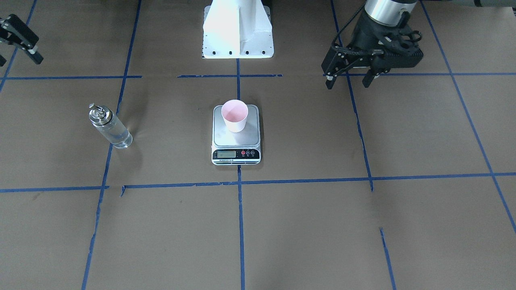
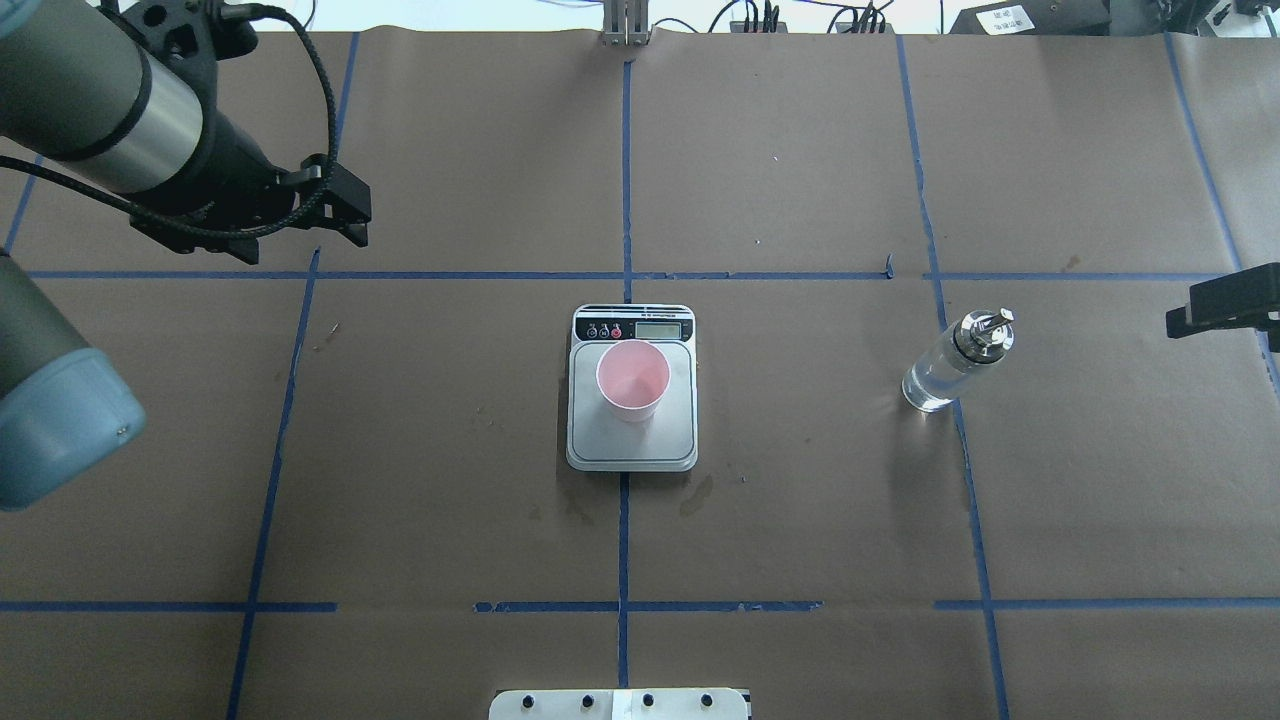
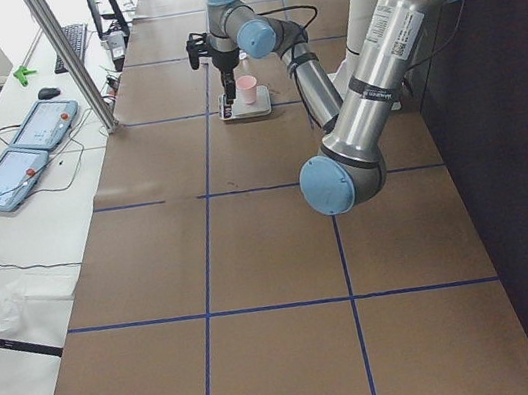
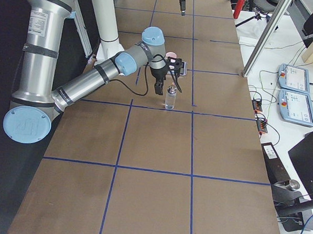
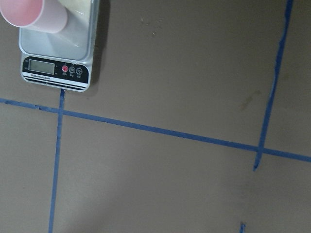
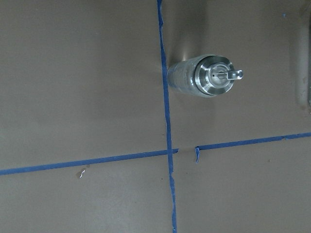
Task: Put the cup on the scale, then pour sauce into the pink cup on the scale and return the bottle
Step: 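Lift the left gripper away from the scale while the right gripper approaches the bottle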
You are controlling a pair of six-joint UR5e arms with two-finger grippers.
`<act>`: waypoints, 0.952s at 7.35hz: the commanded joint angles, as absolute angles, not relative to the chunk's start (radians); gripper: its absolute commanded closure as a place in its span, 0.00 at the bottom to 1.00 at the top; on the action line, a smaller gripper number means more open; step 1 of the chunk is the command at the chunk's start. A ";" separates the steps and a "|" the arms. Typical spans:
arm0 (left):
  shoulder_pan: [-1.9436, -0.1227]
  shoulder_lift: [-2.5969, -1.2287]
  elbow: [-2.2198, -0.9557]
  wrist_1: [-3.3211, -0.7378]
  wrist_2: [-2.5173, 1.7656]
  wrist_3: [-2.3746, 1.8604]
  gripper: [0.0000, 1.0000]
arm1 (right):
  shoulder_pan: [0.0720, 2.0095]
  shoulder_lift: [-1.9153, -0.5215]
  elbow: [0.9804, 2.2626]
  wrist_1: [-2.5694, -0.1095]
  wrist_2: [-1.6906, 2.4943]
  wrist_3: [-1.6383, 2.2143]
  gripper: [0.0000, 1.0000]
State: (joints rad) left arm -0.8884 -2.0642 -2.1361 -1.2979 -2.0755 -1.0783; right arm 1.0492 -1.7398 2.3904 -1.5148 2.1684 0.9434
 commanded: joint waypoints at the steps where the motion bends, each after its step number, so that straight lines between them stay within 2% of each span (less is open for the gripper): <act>1: -0.933 -2.019 -2.138 -1.299 -2.080 -0.991 0.00 | 0.826 -1.761 2.447 -1.432 1.905 1.208 0.00; 3: -0.972 -1.968 -2.138 -1.304 -2.080 -0.899 0.00 | 0.576 -1.921 2.445 -1.176 1.582 1.366 0.00; 5: -1.046 -1.886 -2.135 -1.313 -2.092 -0.705 0.00 | 0.364 -1.937 2.438 -1.166 1.275 1.452 0.00; 7: -1.152 -1.783 -2.097 -1.324 -2.161 -0.444 0.00 | 0.281 -1.912 2.401 -1.166 1.149 1.514 0.00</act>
